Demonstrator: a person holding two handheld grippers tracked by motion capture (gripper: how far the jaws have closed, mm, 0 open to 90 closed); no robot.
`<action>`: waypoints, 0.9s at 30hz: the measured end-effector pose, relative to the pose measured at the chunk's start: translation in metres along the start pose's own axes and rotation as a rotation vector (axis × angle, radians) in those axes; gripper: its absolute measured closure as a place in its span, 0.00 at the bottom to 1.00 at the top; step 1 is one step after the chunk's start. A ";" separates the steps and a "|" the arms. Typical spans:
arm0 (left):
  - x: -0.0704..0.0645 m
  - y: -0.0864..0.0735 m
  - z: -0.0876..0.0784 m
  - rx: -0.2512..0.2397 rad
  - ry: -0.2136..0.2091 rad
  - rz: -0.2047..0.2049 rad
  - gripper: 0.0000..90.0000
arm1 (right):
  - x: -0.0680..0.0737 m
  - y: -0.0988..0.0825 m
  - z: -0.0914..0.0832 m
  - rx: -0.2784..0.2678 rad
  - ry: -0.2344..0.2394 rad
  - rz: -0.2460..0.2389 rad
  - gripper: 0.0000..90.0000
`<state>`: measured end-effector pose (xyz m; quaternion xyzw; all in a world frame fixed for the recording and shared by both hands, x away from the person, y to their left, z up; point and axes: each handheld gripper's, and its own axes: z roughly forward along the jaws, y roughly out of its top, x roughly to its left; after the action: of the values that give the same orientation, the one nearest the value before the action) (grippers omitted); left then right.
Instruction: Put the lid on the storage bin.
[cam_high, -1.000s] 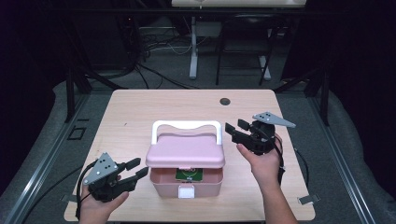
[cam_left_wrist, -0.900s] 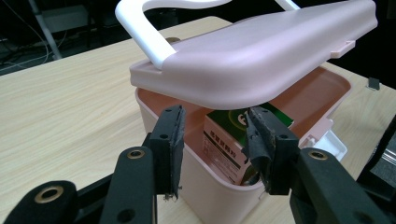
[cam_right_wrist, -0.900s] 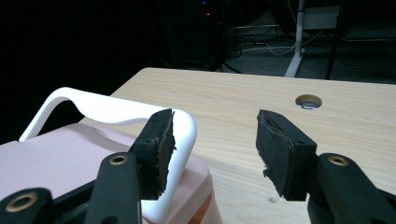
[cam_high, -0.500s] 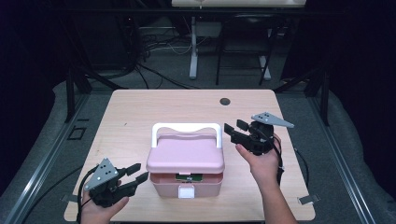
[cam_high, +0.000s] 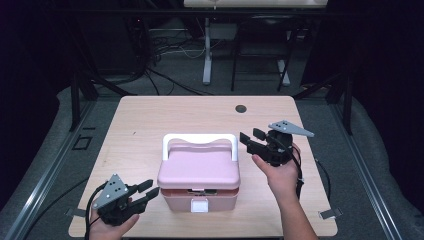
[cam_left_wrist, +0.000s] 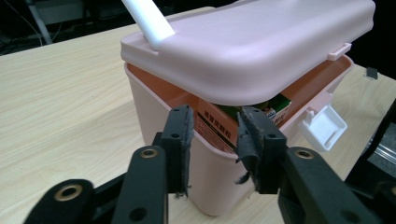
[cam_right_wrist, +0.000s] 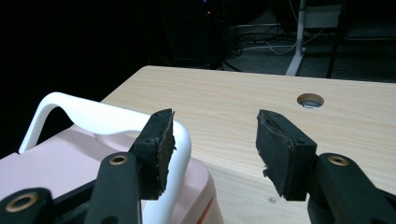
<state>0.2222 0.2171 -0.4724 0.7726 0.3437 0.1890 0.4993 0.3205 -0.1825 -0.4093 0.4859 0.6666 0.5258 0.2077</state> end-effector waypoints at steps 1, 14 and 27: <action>-0.001 0.000 0.000 0.003 0.000 0.005 0.74 | 0.000 0.000 0.000 0.000 0.000 0.001 0.52; -0.003 -0.006 0.002 0.018 -0.003 0.007 0.79 | 0.000 -0.001 0.002 0.010 -0.002 0.001 0.52; -0.003 -0.014 0.005 0.054 -0.008 0.004 0.78 | -0.001 -0.003 0.004 0.009 0.001 0.005 0.52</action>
<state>0.2188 0.2153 -0.4874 0.7872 0.3450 0.1776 0.4793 0.3228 -0.1811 -0.4135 0.4885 0.6677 0.5235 0.2038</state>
